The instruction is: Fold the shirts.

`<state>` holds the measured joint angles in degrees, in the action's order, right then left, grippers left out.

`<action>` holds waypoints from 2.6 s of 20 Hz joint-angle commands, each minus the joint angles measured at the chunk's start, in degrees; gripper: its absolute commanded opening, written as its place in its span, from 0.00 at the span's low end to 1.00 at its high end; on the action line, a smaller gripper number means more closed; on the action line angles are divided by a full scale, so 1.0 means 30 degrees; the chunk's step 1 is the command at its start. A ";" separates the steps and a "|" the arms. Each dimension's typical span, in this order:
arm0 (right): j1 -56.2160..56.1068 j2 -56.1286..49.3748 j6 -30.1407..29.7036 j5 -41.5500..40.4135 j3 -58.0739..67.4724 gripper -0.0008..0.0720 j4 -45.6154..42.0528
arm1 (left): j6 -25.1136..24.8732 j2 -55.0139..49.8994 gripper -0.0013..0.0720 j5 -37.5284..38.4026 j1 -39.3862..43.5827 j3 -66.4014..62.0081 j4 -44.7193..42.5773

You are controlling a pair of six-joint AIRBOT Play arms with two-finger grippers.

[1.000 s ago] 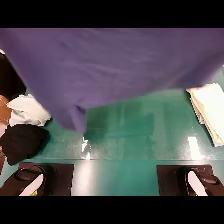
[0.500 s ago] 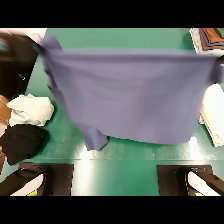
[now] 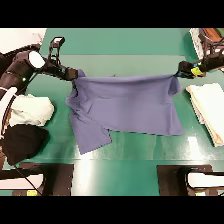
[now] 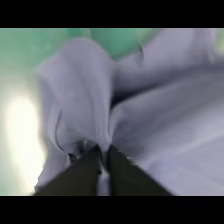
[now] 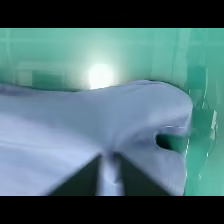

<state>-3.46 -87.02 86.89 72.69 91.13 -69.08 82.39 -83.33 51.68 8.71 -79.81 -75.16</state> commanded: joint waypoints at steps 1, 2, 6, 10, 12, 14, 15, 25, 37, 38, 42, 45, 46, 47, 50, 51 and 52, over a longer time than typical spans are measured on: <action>0.0138 -0.1413 -0.0007 0.1093 0.2040 0.48 0.0153 | 0.0058 -0.0648 0.77 -0.0372 -0.0022 -0.0758 -0.0823; 0.0189 -0.1268 -0.0226 0.1756 0.2295 0.48 0.0182 | 0.0044 -0.0554 0.76 0.0998 -0.0102 -0.1209 -0.1239; 0.0933 0.1333 -0.2091 0.2965 -0.0109 0.48 0.1311 | 0.0036 0.0874 0.77 0.5894 -0.1450 -0.0729 -0.1304; 0.2164 0.4809 -0.2973 0.2594 -0.5151 0.48 0.4597 | 0.0044 0.3271 0.77 0.5916 -0.2630 0.4554 -0.0379; 0.2317 0.6113 -0.3009 0.2106 -0.7060 0.48 0.4954 | 0.0044 0.4277 0.77 0.4860 -0.2645 0.7730 0.0998; 0.2310 0.7125 -0.3024 0.1545 -0.8473 0.48 0.5187 | 0.0036 0.4583 0.77 0.3650 -0.2645 1.0105 0.2237; 0.2280 0.7504 -0.3024 0.1326 -0.8983 0.48 0.5217 | 0.0044 0.4561 0.77 0.2980 -0.2645 1.0928 0.2652; 0.2543 0.9377 -0.3024 0.1217 -1.0156 0.48 0.4962 | 0.0022 0.4546 0.13 0.0459 -0.2623 1.2757 0.5202; 1.2757 1.0120 -0.3038 0.3439 -1.8972 0.64 0.0714 | -0.0117 0.7992 0.05 0.2943 -0.2623 1.0710 0.4707; 1.2961 0.9668 -0.3271 0.2987 -1.9955 0.64 0.1370 | -0.0117 0.7992 0.05 0.3002 -0.2623 1.0710 0.4685; 1.2910 0.7992 -0.4707 0.0393 -2.1857 0.63 0.5778 | -0.0109 0.7992 0.05 0.3016 -0.2623 1.0710 0.4699; 1.1978 0.7213 -0.4867 -0.0255 -2.1354 0.59 0.6943 | -0.0109 0.7992 0.05 0.2914 -0.2623 1.0710 0.4699; 1.1242 0.6951 -0.4860 -0.0379 -2.1026 0.57 0.7023 | -0.0109 0.7992 0.05 0.2885 -0.2623 1.0710 0.4699; 1.0448 0.6747 -0.4860 -0.0568 -2.0684 0.56 0.6994 | -0.0109 0.7992 0.05 0.2871 -0.2623 1.0710 0.4699; 0.7941 0.6666 -0.4867 -0.0896 -1.9387 0.04 0.6972 | 0.0022 0.8364 0.05 0.2958 -0.2623 1.0681 0.4532; 0.7257 0.6951 -0.4867 -0.0882 -1.8855 0.04 0.6972 | 0.0080 0.8830 0.05 0.2973 -0.2623 1.0550 0.4291; 0.6645 0.7512 -0.4860 -0.0874 -1.8178 0.04 0.6994 | 0.0423 0.9457 0.05 0.3031 -0.2623 1.0229 0.3781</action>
<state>21.87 -65.84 72.47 70.85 32.80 -49.19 82.28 -57.56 60.62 0.86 -48.14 -61.76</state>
